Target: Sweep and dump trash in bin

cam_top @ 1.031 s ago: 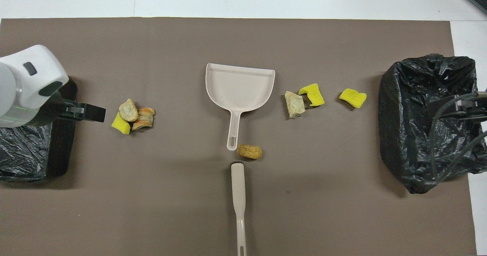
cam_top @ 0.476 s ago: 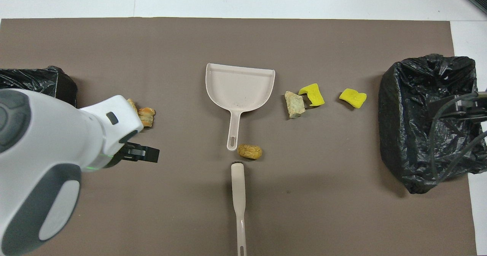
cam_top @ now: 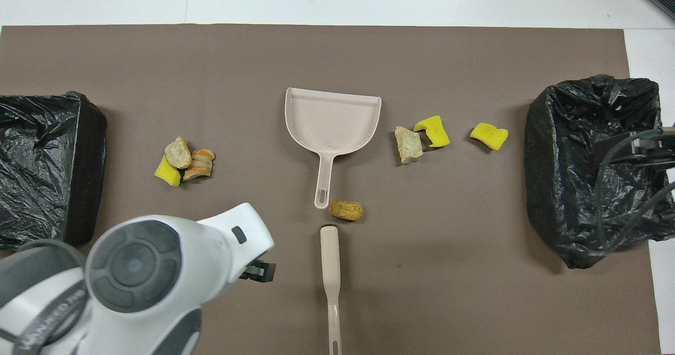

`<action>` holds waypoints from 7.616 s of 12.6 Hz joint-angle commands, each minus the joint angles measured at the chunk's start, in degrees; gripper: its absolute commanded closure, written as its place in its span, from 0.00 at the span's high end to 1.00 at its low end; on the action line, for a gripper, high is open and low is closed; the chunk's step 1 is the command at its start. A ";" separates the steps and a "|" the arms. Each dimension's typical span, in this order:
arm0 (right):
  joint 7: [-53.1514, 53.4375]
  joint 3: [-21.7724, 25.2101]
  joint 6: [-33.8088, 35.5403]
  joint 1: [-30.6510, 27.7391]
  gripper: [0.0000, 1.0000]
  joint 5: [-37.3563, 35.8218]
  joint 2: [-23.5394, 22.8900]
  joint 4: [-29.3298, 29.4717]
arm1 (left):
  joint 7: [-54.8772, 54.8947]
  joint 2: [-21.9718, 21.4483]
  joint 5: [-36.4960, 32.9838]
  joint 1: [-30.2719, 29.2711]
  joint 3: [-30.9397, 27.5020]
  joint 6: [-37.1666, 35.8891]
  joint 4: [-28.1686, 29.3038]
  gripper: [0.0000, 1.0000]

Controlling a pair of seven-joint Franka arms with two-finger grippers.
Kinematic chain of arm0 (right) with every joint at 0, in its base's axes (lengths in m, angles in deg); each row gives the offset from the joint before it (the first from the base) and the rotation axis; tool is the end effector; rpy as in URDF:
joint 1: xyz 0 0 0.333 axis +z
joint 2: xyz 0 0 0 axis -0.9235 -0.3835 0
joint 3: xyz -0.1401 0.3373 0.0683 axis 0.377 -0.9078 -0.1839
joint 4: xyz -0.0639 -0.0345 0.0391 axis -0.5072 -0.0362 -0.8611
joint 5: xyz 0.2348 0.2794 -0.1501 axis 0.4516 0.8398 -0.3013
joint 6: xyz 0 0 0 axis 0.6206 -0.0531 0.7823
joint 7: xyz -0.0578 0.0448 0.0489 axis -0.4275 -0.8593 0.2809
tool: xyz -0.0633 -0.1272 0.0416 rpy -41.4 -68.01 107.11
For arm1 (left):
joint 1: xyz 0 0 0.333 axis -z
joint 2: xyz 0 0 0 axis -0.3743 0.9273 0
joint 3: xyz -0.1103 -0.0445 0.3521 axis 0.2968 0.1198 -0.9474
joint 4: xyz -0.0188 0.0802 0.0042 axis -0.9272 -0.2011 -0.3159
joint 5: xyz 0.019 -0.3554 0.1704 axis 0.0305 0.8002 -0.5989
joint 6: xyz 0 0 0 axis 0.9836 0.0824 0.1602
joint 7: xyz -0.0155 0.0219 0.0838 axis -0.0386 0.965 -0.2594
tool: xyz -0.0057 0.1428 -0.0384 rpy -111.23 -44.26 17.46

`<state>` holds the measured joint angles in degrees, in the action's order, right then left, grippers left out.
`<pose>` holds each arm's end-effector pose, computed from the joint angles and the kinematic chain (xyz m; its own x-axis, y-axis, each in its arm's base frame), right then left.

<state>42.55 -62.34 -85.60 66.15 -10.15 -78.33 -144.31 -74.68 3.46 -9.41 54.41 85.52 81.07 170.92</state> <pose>0.5363 -0.0031 0.6659 0.9978 -0.0542 -0.0381 -0.0537 -0.9984 0.0146 0.3541 -0.2782 0.5175 0.9629 -0.2564 -0.0840 -0.2586 -0.9659 -0.0157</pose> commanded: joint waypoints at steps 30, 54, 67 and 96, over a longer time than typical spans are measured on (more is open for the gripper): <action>10.90 -0.58 -12.33 22.57 1.00 7.21 -16.63 2.22 | -29.14 9.84 0.26 28.21 -1.68 24.34 13.41 0.00; 34.37 -0.67 -36.06 36.45 0.91 -1.66 -30.61 -1.38 | 19.91 13.08 -5.18 -32.87 -1.68 16.68 0.14 0.00; 24.05 -1.63 -33.25 36.28 0.00 -6.15 -25.79 -1.73 | 14.29 8.62 -2.21 -27.52 -1.24 20.47 12.79 0.00; -52.65 -1.55 -33.68 32.76 0.00 -10.71 -24.10 -7.80 | 0.92 11.60 3.87 -15.04 -1.15 32.51 16.41 0.00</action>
<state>-9.80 -63.37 -117.44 99.64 -19.73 -102.47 -151.63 -71.78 13.57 -5.98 36.59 84.99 111.41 187.12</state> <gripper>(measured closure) 0.674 0.731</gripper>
